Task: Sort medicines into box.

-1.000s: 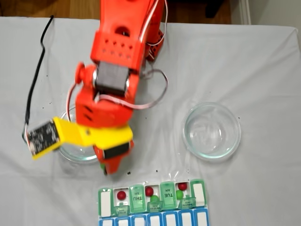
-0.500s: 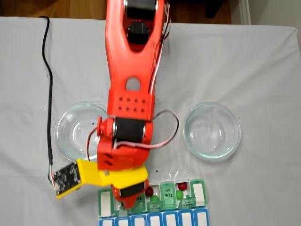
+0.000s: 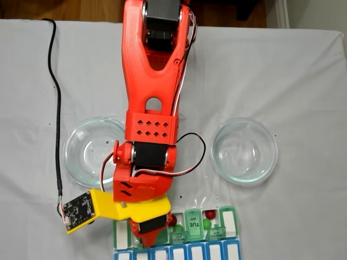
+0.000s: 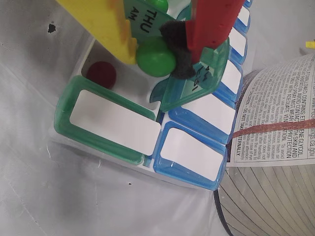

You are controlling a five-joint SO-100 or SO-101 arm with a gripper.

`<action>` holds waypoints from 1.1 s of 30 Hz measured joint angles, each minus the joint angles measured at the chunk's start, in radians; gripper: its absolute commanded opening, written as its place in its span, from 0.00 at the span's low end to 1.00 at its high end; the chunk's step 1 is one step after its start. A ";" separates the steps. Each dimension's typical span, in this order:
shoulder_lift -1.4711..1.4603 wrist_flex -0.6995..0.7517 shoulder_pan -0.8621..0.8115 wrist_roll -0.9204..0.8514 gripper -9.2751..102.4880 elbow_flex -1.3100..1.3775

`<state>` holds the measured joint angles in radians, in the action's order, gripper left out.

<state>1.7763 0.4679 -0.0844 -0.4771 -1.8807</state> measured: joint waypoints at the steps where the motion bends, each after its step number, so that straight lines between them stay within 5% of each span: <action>1: 0.000 0.000 0.000 0.000 0.19 0.000; 13: 0.000 0.023 -0.005 0.000 0.26 0.000; 17: 0.000 0.051 -0.011 0.000 0.23 0.002; 21: 0.023 0.091 -0.009 0.000 0.10 0.002; 33: 0.330 0.074 0.124 0.080 0.08 -0.135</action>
<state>2.1062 0.5415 0.0399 -0.3973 -2.0157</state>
